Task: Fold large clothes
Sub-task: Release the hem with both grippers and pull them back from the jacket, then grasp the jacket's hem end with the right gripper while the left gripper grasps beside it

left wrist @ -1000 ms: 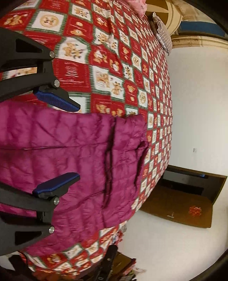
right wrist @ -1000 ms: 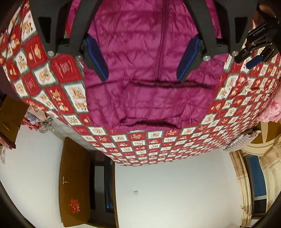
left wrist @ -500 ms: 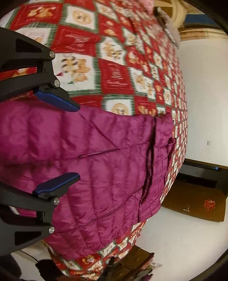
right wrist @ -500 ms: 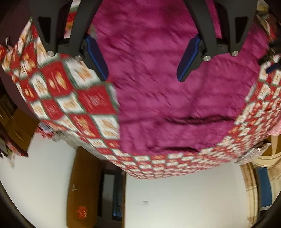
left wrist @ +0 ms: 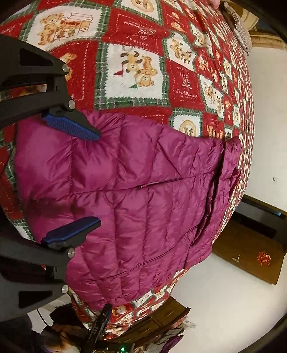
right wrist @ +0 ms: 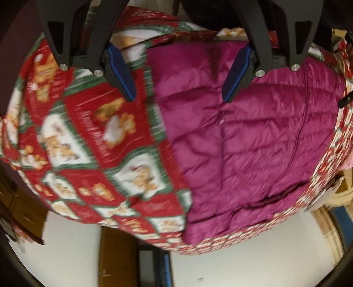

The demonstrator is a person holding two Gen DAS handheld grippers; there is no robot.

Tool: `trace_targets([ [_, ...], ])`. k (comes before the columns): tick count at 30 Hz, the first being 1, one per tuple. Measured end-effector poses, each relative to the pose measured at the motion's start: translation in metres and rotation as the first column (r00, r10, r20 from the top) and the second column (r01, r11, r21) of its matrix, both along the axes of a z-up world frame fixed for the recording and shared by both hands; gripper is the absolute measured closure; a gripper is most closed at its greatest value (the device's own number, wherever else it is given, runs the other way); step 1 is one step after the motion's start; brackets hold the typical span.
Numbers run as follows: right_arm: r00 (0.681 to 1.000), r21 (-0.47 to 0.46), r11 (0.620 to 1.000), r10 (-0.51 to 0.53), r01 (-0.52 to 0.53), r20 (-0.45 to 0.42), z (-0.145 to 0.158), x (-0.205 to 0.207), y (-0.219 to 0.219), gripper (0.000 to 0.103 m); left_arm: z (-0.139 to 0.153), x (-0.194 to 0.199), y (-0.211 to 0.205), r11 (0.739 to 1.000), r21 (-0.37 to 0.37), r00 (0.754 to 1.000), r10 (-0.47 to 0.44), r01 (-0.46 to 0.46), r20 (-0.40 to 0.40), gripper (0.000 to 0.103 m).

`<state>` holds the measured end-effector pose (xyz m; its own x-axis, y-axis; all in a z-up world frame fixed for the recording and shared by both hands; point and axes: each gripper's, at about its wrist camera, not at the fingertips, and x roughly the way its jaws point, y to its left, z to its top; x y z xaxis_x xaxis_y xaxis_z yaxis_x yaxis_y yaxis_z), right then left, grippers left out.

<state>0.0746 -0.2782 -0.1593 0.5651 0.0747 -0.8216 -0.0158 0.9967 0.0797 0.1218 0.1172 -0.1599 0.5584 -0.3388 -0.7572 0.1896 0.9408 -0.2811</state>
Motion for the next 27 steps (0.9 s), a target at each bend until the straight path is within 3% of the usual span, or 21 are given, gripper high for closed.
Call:
trace_targets([
  [4,0.998,-0.066,0.996,0.050,-0.052,-0.039,-0.015,-0.001,0.017,0.021,-0.001,-0.005,0.005,0.999,-0.035,1.000,-0.008,0.007,-0.008,0.031],
  [7,0.997,-0.023,0.999,0.048,-0.049,-0.067,-0.023,-0.003,0.012,0.021,-0.001,-0.009,0.012,0.999,-0.040,1.000,-0.007,0.006,-0.018,0.031],
  [11,0.995,0.029,0.998,0.050,-0.048,-0.081,-0.025,-0.006,0.003,0.025,0.005,-0.013,0.031,0.998,-0.005,0.998,0.059,-0.059,0.008,0.031],
  [16,0.992,0.040,0.995,0.093,-0.090,-0.080,-0.020,-0.007,0.006,0.061,-0.005,-0.012,0.047,0.990,-0.104,0.996,0.091,-0.093,-0.024,0.031],
  [19,0.990,0.058,0.991,0.121,-0.117,-0.070,-0.016,-0.010,0.009,0.073,-0.006,-0.012,0.042,0.993,-0.101,0.998,0.059,-0.061,-0.026,0.031],
  [26,0.993,0.136,0.987,0.092,-0.082,-0.073,-0.023,-0.004,0.003,0.068,-0.006,-0.018,0.033,0.991,-0.134,1.000,0.005,-0.007,-0.018,0.032],
  [27,0.993,0.139,0.987,0.095,-0.084,-0.073,-0.023,-0.005,0.004,0.066,-0.006,-0.018,0.032,0.991,-0.136,1.000,-0.003,0.001,-0.013,0.046],
])
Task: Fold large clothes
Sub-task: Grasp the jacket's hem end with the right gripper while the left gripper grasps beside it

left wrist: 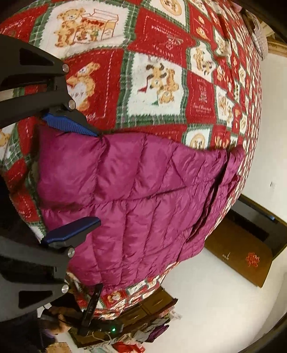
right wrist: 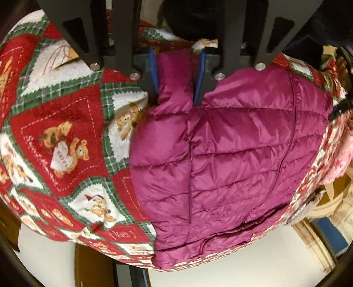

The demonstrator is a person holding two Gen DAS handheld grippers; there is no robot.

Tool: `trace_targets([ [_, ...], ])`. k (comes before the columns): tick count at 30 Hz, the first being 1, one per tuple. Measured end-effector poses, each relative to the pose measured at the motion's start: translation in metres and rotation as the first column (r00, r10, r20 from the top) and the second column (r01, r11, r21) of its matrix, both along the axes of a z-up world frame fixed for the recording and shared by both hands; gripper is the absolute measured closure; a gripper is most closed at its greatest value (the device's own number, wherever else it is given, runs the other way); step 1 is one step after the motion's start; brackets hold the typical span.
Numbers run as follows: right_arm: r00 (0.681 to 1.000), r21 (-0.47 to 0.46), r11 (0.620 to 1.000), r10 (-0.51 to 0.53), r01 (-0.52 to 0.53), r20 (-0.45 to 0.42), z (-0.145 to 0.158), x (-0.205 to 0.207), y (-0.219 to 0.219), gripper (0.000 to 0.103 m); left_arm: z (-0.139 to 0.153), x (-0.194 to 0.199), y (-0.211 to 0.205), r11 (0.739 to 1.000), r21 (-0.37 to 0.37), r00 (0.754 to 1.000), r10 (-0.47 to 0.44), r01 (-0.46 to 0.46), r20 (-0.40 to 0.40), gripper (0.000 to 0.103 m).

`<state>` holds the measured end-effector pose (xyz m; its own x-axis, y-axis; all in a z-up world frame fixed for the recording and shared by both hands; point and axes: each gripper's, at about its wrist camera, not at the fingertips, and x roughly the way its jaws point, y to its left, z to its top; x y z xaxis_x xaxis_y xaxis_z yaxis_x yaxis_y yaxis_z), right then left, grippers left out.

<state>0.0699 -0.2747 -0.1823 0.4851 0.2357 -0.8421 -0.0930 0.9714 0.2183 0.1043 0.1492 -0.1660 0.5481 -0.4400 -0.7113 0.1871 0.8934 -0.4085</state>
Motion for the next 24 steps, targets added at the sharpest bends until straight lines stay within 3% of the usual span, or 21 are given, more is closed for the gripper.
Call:
trace_targets([
  [1,1.000,-0.003,1.000,0.005,-0.005,0.001,0.001,0.000,-0.002,0.064,-0.001,0.000,-0.003,1.000,0.010,1.000,-0.007,0.007,-0.005,0.069],
  [2,1.000,-0.022,1.000,0.013,-0.013,0.000,0.002,0.001,0.002,0.064,-0.004,0.001,-0.004,1.000,0.018,1.000,-0.012,0.013,-0.020,0.077],
  [4,0.999,-0.078,0.996,0.033,-0.033,0.004,0.004,-0.001,0.008,0.074,-0.006,0.002,-0.004,1.000,0.007,1.000,-0.007,0.007,-0.019,0.083],
  [7,0.999,-0.059,0.998,0.032,-0.031,0.011,0.010,-0.003,0.010,0.084,-0.004,0.001,-0.002,1.000,-0.025,1.000,-0.002,0.001,-0.018,0.090],
  [10,0.999,-0.026,0.999,0.022,-0.022,0.035,0.019,-0.006,0.011,0.087,0.005,-0.003,0.000,0.997,-0.079,1.000,-0.005,0.007,0.017,0.096],
  [18,0.991,0.104,0.994,0.021,-0.035,0.131,0.062,-0.025,0.009,0.089,0.038,-0.019,0.004,0.990,-0.137,0.993,-0.021,0.037,0.115,0.097],
  [24,0.984,0.127,0.989,0.051,-0.074,0.173,0.084,-0.041,0.016,0.089,0.064,-0.046,0.002,0.988,-0.127,0.978,-0.066,0.092,0.196,0.097],
])
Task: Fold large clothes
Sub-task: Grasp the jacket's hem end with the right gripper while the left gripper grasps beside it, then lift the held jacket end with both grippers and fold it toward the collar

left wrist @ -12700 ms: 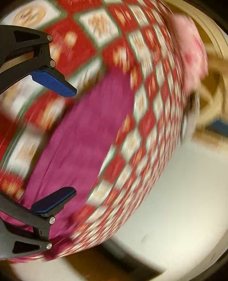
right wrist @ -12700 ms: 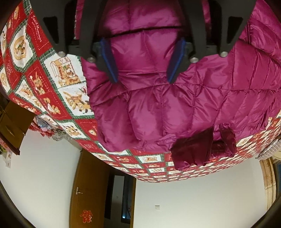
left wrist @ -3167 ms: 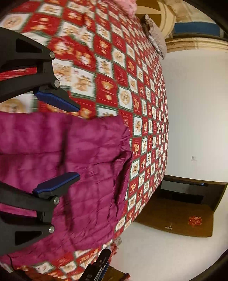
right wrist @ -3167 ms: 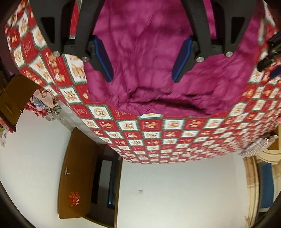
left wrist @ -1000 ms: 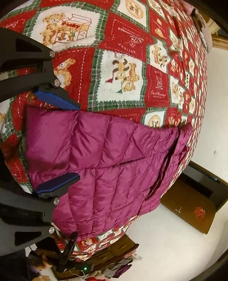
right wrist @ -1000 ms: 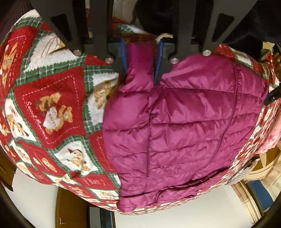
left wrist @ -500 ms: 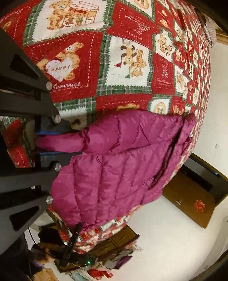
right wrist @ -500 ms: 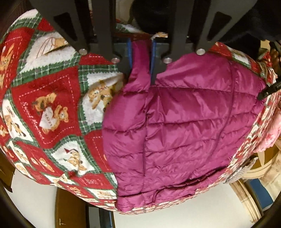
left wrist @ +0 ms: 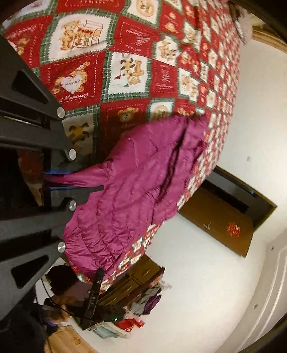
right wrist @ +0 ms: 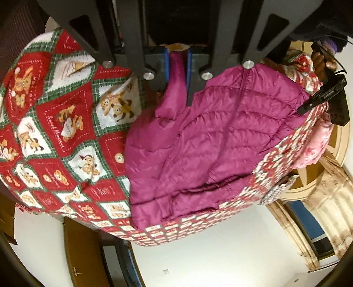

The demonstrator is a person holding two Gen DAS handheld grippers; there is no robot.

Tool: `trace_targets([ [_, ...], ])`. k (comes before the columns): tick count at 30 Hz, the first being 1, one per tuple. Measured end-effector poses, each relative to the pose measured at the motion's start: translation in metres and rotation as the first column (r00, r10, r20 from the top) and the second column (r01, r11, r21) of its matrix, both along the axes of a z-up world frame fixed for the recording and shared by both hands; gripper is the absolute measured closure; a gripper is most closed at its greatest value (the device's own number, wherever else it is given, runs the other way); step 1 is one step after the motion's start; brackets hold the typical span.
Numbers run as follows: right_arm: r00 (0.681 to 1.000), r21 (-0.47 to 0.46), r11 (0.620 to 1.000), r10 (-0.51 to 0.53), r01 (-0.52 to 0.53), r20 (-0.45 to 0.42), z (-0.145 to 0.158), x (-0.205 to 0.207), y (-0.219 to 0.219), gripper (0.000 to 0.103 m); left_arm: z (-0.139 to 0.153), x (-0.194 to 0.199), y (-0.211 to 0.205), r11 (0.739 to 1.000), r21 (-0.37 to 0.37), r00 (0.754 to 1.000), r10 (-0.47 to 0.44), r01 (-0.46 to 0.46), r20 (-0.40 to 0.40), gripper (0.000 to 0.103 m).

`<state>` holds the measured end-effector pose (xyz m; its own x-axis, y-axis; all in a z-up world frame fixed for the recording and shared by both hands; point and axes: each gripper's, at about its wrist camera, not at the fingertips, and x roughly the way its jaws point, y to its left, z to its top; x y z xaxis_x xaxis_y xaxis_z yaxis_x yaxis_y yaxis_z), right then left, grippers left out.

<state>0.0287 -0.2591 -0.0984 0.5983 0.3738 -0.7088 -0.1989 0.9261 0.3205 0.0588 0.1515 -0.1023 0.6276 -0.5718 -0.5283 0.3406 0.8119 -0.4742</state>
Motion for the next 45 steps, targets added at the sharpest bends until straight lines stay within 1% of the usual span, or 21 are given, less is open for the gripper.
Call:
trace_targets([
  [2,1.000,0.025,1.000,0.008,-0.008,0.004,0.007,-0.007,-0.003,0.089,0.008,-0.010,0.000,1.000,-0.006,1.000,-0.014,0.014,0.028,0.097],
  [6,1.000,0.049,0.999,0.007,-0.008,0.017,0.018,-0.021,-0.011,0.089,0.021,-0.024,-0.001,0.999,-0.023,0.998,-0.035,0.036,0.056,0.097],
  [9,1.000,0.081,0.997,0.004,-0.006,0.025,0.027,-0.034,-0.018,0.089,0.031,-0.036,-0.004,0.998,-0.013,0.995,-0.057,0.058,0.079,0.097],
  [14,1.000,0.103,0.995,0.003,-0.006,0.028,0.041,-0.053,-0.026,0.089,0.053,-0.061,-0.005,0.996,-0.009,0.991,-0.087,0.089,0.102,0.097],
  [18,0.999,0.151,0.989,-0.010,0.004,0.039,0.060,-0.058,-0.036,0.089,0.075,-0.063,0.001,0.996,-0.033,0.988,-0.083,0.088,0.130,0.097],
  [21,0.998,0.205,0.979,-0.024,0.010,0.063,0.076,-0.050,-0.043,0.089,0.091,-0.048,0.004,0.996,-0.042,0.985,-0.077,0.085,0.157,0.097],
  [23,0.996,0.223,0.975,-0.031,0.012,0.079,0.084,-0.040,-0.042,0.089,0.100,-0.030,0.002,0.997,-0.025,0.982,-0.072,0.078,0.175,0.097],
  [25,0.995,0.216,0.976,-0.041,0.021,0.088,0.089,-0.025,-0.042,0.089,0.106,-0.011,0.001,0.998,-0.012,0.983,-0.055,0.058,0.174,0.097],
  [29,0.993,0.207,0.978,-0.053,0.031,0.102,0.101,0.005,-0.042,0.089,0.112,0.022,0.006,0.999,-0.017,0.987,-0.025,0.029,0.159,0.097],
  [33,0.992,0.200,0.979,-0.055,0.032,0.112,0.110,0.026,-0.039,0.089,0.111,0.044,0.011,0.999,-0.039,0.991,-0.003,0.008,0.136,0.097],
  [37,0.991,0.193,0.981,-0.059,0.035,0.116,0.114,0.045,-0.035,0.089,0.109,0.060,0.011,1.000,-0.019,0.993,0.020,-0.018,0.116,0.097],
  [42,0.991,0.198,0.979,-0.078,0.055,0.111,0.112,0.074,-0.032,0.089,0.104,0.090,0.012,0.997,-0.029,0.995,0.076,-0.074,0.072,0.097],
  [45,0.989,0.199,0.977,-0.101,0.078,0.111,0.110,0.093,-0.032,0.089,0.100,0.112,0.012,0.994,-0.021,0.992,0.113,-0.112,0.048,0.097],
])
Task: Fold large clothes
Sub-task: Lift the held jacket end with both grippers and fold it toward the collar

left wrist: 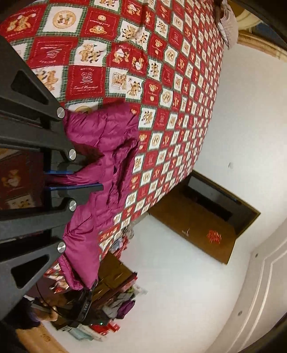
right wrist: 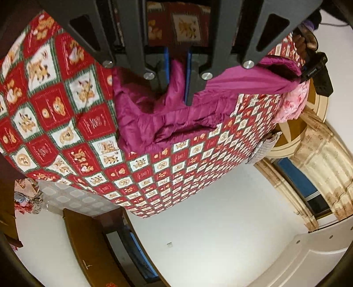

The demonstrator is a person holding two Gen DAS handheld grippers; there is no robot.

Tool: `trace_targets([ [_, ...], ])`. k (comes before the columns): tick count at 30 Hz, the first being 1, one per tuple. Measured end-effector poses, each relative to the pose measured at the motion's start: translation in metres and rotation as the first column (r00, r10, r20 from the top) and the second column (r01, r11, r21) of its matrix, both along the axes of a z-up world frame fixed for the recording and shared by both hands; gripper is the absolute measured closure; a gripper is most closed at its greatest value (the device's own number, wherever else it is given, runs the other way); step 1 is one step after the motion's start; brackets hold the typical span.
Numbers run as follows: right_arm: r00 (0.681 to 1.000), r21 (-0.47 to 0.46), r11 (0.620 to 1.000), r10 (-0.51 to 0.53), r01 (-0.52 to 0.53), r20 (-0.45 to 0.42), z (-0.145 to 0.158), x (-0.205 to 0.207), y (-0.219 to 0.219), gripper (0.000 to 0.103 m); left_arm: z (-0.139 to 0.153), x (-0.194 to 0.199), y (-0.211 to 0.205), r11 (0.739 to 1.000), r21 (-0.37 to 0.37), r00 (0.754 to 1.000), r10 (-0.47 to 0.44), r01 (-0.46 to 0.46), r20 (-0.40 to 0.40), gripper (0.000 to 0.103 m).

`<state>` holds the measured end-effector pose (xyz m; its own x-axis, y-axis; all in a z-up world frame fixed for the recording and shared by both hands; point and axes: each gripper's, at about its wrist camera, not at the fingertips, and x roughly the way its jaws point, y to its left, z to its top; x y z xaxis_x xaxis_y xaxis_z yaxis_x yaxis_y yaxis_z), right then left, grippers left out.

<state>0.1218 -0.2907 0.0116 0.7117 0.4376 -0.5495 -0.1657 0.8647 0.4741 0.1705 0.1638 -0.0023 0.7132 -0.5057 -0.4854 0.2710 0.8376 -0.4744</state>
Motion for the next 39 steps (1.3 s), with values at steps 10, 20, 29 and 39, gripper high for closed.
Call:
trace_targets([
  [10,0.997,-0.025,0.997,-0.079,0.078,-0.024,-0.018,0.070,0.008,0.089,-0.015,0.075,-0.009,0.993,0.093,0.996,0.082,-0.078,-0.042,0.097],
  [20,0.988,-0.136,0.980,-0.151,0.144,-0.045,-0.042,0.155,0.029,0.089,-0.049,0.165,-0.019,0.974,0.167,0.976,0.176,-0.153,-0.131,0.097],
  [29,0.969,-0.212,0.960,-0.213,0.183,-0.127,-0.085,0.217,0.038,0.089,-0.100,0.224,-0.038,0.940,0.288,0.944,0.251,-0.184,-0.216,0.097],
  [39,0.949,-0.364,0.917,-0.248,0.165,-0.195,-0.121,0.254,0.062,0.089,-0.137,0.246,-0.047,0.922,0.342,0.919,0.282,-0.181,-0.276,0.097],
])
